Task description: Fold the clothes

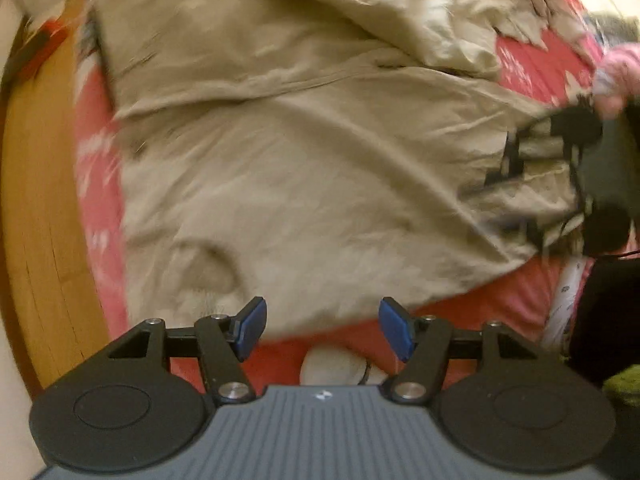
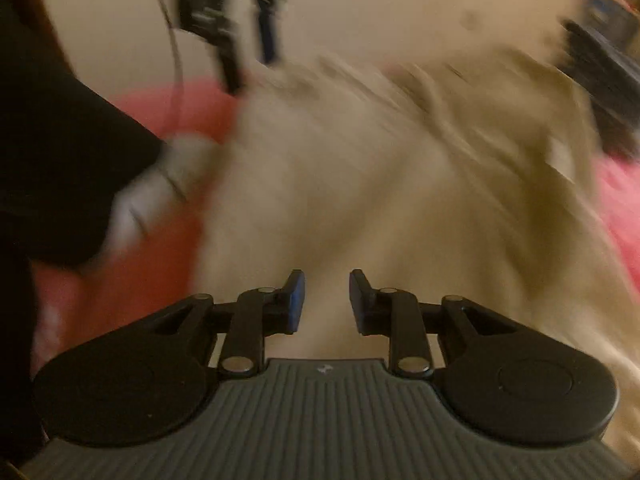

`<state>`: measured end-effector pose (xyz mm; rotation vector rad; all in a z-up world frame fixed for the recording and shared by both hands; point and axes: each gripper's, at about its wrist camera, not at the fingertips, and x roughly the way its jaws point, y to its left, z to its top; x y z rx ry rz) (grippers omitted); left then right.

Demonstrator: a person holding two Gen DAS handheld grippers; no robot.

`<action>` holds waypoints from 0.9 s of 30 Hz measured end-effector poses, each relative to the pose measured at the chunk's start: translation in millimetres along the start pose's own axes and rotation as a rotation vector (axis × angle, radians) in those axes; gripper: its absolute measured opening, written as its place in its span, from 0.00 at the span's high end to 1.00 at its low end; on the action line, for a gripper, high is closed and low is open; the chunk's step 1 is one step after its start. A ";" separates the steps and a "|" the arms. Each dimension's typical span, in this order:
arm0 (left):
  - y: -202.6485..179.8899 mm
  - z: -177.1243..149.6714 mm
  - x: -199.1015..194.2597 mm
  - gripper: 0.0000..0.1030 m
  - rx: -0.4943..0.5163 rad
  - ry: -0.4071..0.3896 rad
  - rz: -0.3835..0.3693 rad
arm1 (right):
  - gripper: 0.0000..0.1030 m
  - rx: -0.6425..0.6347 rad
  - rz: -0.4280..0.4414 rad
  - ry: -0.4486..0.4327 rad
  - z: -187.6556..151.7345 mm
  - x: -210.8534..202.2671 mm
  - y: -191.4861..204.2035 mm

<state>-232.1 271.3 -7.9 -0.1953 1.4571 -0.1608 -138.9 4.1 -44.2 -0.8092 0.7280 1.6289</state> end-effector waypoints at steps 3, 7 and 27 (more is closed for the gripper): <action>28.0 -24.4 -3.0 0.31 -0.135 -0.069 0.007 | 0.45 -0.112 0.054 -0.096 12.2 15.4 39.1; 71.5 -54.8 15.2 0.32 -0.421 -0.187 -0.018 | 0.36 -0.327 0.043 -0.172 20.8 38.9 84.1; 79.1 -73.6 11.7 0.93 -0.720 -0.351 0.197 | 0.95 -0.215 0.073 -0.183 62.4 74.5 59.8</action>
